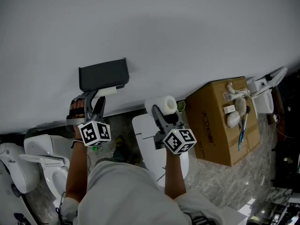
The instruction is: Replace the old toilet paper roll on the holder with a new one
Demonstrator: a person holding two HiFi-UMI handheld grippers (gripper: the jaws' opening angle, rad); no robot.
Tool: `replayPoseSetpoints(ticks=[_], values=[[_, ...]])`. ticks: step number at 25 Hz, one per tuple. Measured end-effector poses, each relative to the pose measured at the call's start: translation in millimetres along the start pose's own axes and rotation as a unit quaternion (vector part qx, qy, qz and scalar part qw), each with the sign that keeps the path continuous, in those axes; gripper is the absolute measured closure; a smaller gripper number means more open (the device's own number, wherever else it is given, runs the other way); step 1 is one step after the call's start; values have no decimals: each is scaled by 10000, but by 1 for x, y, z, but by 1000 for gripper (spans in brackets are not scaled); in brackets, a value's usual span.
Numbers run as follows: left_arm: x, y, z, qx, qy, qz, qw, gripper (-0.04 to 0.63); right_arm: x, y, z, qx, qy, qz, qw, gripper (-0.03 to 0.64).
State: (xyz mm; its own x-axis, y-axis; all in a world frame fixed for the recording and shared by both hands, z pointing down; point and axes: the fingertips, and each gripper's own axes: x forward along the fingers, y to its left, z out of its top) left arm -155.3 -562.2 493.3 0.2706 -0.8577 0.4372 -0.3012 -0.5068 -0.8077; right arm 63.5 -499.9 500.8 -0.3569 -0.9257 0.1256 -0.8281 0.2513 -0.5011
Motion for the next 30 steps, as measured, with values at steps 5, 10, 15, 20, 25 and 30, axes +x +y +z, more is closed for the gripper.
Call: replayPoseSetpoints(ticks=[5, 10, 15, 20, 25, 30], values=[[8, -1, 4, 404, 128, 93, 9991, 397, -1, -7, 2, 45, -28, -61, 10000, 321], [15, -6, 14, 493, 51, 100, 9987, 394, -6, -16, 4, 61, -48, -89, 9999, 321], [25, -16, 38, 617, -171, 0, 9979, 394, -24, -33, 8, 100, -126, -301, 9994, 321], [37, -27, 71, 778, -461, -140, 9958, 394, -52, -53, 14, 167, -274, -630, 9975, 321], [51, -44, 113, 936, -867, -299, 9914, 394, -85, -76, 21, 190, -457, -1025, 9935, 321], [54, -64, 153, 1042, -1308, -517, 9846, 394, -123, -94, 26, 235, -662, -1446, 9870, 321]])
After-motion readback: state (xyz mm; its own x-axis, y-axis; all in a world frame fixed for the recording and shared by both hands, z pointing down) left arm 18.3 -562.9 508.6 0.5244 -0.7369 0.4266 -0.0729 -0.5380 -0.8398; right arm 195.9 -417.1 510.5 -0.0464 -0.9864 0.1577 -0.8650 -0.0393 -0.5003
